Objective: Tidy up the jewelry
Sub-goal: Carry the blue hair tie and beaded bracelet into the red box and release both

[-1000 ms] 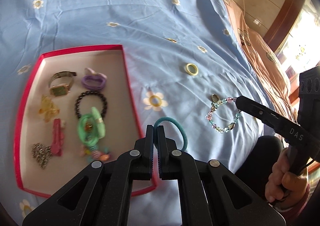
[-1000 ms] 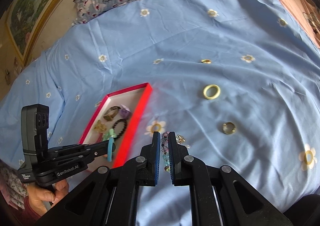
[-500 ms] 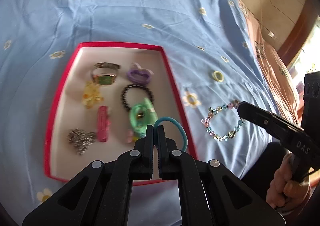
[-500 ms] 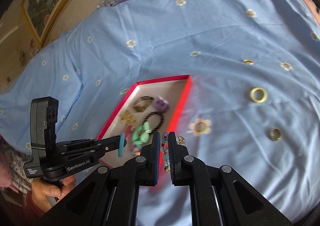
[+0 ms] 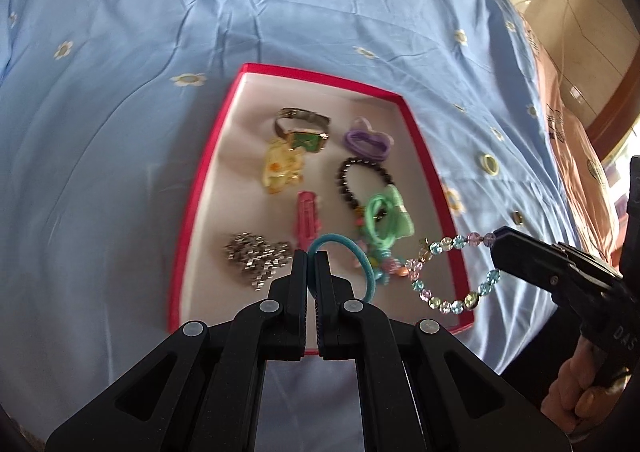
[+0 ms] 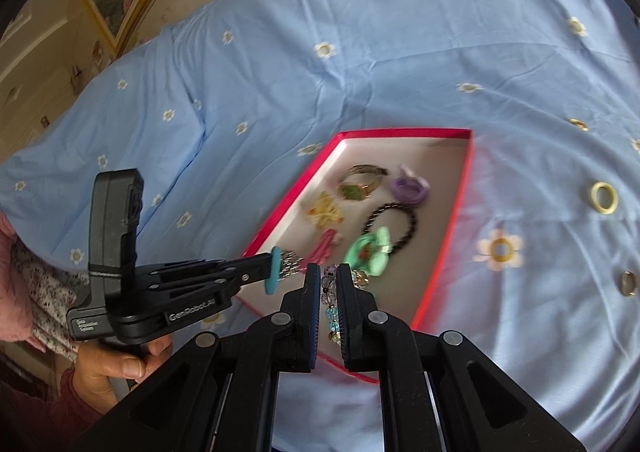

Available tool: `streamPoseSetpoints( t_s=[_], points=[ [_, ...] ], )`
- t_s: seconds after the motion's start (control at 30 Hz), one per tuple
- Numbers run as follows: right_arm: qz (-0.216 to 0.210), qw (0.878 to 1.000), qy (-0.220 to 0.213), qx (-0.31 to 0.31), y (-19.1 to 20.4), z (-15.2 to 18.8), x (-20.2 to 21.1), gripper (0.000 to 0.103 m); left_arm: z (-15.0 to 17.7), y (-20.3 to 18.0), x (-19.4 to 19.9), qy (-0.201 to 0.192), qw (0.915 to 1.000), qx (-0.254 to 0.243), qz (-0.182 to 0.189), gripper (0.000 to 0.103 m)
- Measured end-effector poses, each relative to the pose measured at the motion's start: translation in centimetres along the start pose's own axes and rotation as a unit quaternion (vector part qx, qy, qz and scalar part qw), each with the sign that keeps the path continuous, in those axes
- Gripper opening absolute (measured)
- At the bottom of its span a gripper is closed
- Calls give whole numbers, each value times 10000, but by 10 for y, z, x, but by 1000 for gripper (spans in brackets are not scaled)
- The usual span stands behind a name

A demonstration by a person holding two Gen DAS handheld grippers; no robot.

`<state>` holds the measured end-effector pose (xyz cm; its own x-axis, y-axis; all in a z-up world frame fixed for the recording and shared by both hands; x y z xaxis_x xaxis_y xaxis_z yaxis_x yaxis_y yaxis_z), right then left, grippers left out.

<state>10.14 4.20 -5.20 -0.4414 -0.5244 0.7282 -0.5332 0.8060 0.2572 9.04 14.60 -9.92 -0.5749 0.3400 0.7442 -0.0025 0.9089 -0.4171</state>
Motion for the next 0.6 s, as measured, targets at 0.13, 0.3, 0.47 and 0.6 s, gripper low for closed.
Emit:
streamPoseSetpoints(
  t_s=[0.13, 0.3, 0.47, 0.6],
  points=[
    [-84, 9999, 77, 128, 13, 1, -9, 8, 1, 11, 1, 4, 10000, 64, -70, 2],
    [-168, 9995, 218, 174, 21, 4, -23, 8, 2, 20, 0, 23, 9998, 107, -149, 2],
    [-126, 9993, 317, 132, 16, 9, -36, 8, 3, 30, -9, 169, 9990, 78, -409, 2],
    [67, 9991, 418, 78, 0, 14, -49, 8, 7, 31, -20, 314, 9984, 33, -478, 2]
  ],
)
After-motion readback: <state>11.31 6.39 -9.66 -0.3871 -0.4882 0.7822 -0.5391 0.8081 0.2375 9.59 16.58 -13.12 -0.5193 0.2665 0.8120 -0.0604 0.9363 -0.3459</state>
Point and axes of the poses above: each gripper's, at about its wrist camera, not at the fingertips, and x roughly against the way its jaws point, y to its left, z to its underside, the point moved 10 cm from there along -x, roughly the way its jaws point, and after that the axes turned 11 degrees about z, right-handed, at the moved point
